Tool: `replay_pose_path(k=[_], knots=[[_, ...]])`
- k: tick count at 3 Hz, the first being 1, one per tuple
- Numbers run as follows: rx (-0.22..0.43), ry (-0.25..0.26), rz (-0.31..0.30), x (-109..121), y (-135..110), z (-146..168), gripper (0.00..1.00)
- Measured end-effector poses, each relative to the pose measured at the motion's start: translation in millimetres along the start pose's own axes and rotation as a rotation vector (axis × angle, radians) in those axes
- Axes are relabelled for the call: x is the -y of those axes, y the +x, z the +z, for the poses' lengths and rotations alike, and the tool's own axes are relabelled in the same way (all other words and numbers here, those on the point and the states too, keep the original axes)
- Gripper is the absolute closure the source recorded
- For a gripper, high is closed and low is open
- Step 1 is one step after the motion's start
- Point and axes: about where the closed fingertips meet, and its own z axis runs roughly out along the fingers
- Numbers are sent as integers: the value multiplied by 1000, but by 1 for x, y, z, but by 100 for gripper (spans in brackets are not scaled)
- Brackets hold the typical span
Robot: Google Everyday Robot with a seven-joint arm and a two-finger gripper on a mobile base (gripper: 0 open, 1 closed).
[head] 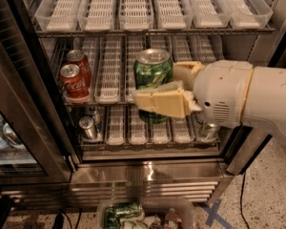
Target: Pick green can from top shelf of fridge
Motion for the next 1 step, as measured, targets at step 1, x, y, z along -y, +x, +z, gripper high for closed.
replay_pose_path(k=[1], knots=[[1,-7,-2,-2,-1,0,100]])
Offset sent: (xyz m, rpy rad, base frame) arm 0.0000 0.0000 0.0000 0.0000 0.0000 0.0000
